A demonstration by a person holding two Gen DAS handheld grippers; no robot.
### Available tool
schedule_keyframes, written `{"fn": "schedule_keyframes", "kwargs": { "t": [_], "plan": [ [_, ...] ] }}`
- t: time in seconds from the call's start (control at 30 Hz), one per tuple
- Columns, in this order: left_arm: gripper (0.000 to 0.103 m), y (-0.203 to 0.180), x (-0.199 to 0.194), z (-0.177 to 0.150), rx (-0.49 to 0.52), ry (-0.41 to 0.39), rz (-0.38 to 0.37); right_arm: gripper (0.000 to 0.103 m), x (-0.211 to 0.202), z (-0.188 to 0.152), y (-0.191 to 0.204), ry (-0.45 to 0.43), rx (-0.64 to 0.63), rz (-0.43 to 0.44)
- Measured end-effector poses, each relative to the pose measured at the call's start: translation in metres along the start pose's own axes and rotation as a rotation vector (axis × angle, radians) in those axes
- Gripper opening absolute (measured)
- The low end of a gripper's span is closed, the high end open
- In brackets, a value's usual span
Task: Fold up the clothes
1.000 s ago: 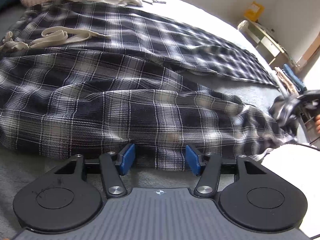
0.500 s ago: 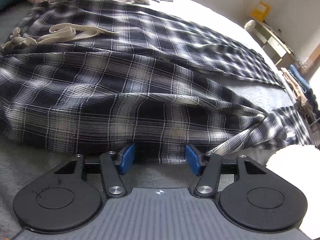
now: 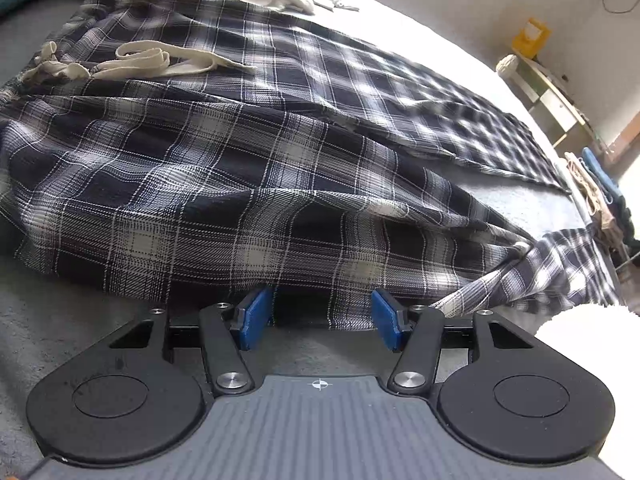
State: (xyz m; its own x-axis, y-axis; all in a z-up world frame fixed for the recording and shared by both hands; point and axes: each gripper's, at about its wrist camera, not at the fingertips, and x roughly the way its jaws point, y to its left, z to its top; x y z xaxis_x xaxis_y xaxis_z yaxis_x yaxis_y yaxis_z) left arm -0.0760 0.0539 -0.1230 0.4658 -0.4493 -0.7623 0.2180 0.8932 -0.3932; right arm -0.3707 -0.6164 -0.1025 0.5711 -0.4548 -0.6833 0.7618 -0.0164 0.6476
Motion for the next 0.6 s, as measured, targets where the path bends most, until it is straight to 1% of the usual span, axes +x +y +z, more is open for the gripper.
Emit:
{"fn": "schedule_keyframes", "kwargs": {
  "t": [0.07, 0.17, 0.3, 0.47, 0.5, 0.6],
  "plan": [
    [0.056, 0.001, 0.000, 0.000, -0.006, -0.001, -0.005, 0.040, 0.003, -0.008, 0.028, 0.047, -0.092, 0.012],
    [0.056, 0.002, 0.001, 0.000, -0.014, -0.003, -0.012, 0.041, 0.016, -0.033, 0.087, 0.174, -0.254, 0.054],
    [0.056, 0.003, 0.002, -0.001, -0.020, -0.006, -0.020, 0.050, 0.058, -0.064, 0.143, 0.269, -0.339, 0.008],
    [0.056, 0.007, 0.003, -0.001, -0.030, -0.009, -0.035, 0.050, 0.111, -0.104, 0.213, 0.384, -0.441, -0.053],
    [0.056, 0.007, 0.003, -0.001, -0.030, -0.009, -0.037, 0.050, 0.113, -0.107, 0.215, 0.396, -0.453, -0.066],
    [0.056, 0.008, 0.004, -0.002, -0.015, -0.010, -0.039, 0.050, 0.125, -0.110, 0.224, 0.400, -0.473, -0.145]
  ]
}}
